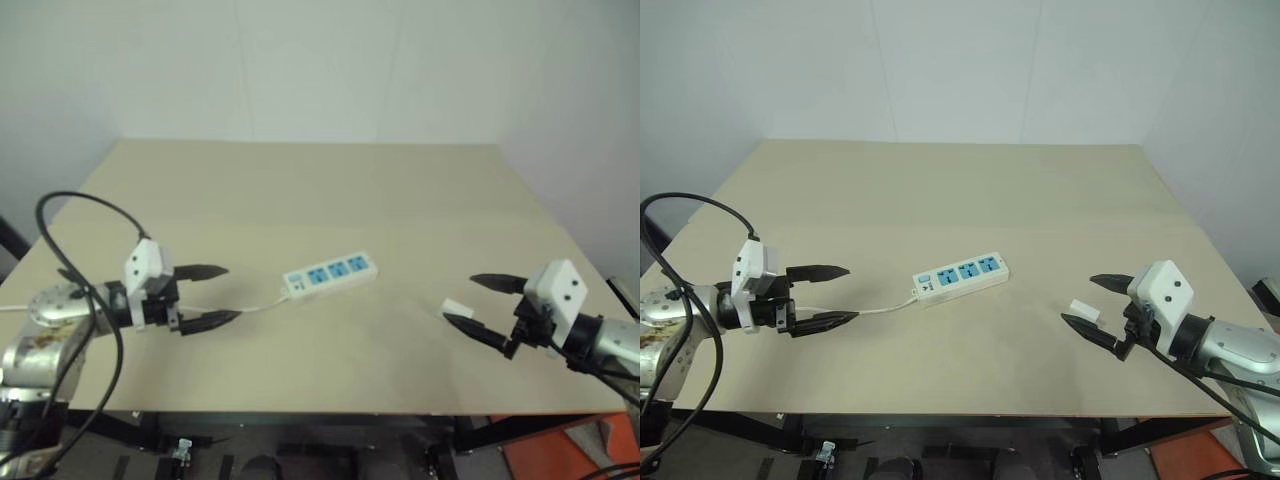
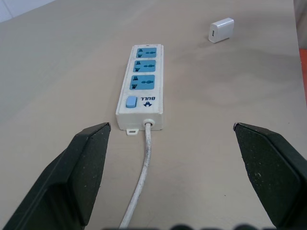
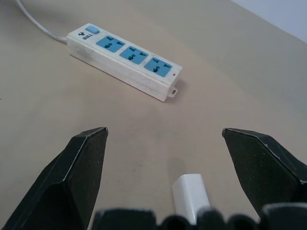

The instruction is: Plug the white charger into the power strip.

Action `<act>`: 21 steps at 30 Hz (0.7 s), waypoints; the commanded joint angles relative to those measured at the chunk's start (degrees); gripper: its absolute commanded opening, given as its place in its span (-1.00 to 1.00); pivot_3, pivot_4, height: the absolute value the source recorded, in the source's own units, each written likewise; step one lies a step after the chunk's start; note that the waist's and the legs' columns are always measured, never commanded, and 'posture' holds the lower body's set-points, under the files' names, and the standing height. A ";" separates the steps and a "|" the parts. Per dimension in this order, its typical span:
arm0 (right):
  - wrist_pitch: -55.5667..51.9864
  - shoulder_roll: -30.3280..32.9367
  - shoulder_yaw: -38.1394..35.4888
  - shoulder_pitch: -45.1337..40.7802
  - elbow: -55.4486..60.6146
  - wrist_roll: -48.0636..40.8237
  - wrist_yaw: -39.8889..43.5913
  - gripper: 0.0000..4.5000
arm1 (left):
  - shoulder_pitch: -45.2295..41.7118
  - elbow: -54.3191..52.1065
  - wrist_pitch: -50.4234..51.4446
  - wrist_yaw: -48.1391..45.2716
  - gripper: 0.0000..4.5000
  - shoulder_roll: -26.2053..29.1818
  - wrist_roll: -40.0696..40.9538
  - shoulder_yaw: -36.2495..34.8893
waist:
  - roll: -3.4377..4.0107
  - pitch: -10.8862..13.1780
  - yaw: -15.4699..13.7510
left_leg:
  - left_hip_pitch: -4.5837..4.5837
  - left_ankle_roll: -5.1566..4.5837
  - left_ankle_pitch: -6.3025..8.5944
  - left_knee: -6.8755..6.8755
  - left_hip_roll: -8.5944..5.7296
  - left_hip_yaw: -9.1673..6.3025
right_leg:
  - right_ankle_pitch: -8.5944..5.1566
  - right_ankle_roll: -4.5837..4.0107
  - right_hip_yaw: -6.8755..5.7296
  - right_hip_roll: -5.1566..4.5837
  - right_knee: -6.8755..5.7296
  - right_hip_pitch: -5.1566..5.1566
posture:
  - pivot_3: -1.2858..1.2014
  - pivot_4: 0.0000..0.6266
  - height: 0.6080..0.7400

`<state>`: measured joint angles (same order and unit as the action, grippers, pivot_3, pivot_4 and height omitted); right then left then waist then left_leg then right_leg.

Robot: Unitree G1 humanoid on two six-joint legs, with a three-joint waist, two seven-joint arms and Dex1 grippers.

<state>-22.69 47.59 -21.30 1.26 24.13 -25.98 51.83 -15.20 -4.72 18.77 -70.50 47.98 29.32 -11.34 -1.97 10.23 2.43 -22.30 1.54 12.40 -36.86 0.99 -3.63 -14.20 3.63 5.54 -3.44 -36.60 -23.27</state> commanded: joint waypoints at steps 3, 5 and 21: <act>1.24 0.62 -1.20 -0.33 1.21 -0.03 -0.40 1.00 | -0.81 -1.53 -0.70 0.12 0.99 -0.10 0.66 -0.01 | 0.00 0.00 0.01 | 0.01 0.00 0.00 0.00 0.00 0.00 | 0.00 0.00 0.00 0.00 -0.02 0.00 | 0.03 -0.52 1.00; 1.17 0.63 -1.20 -0.33 1.34 -0.04 -0.46 1.00 | -0.86 -1.49 -0.77 0.23 0.99 -0.34 0.59 0.19 | 0.00 0.00 0.01 | 0.01 0.00 0.00 0.00 0.00 0.00 | 0.00 0.00 0.00 0.00 -0.02 0.00 | 0.03 -0.52 1.00; 0.06 0.53 0.58 -3.28 2.82 -0.76 -1.95 1.00 | -19.73 28.75 -18.88 0.79 0.99 -18.21 -11.19 12.92 | -0.03 0.01 -0.34 | 0.01 0.00 0.00 -0.06 -0.07 -0.01 | 0.05 0.01 0.01 0.00 -0.05 0.05 | 0.03 -0.52 1.00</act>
<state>-22.77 47.58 -19.60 -1.46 24.91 -26.04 50.39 -32.41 19.02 4.05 -69.27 31.08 19.69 0.70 -1.99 10.24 2.09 -22.32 1.53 12.40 -36.93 0.92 -3.65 -14.14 3.65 5.55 -3.44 -36.64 -23.23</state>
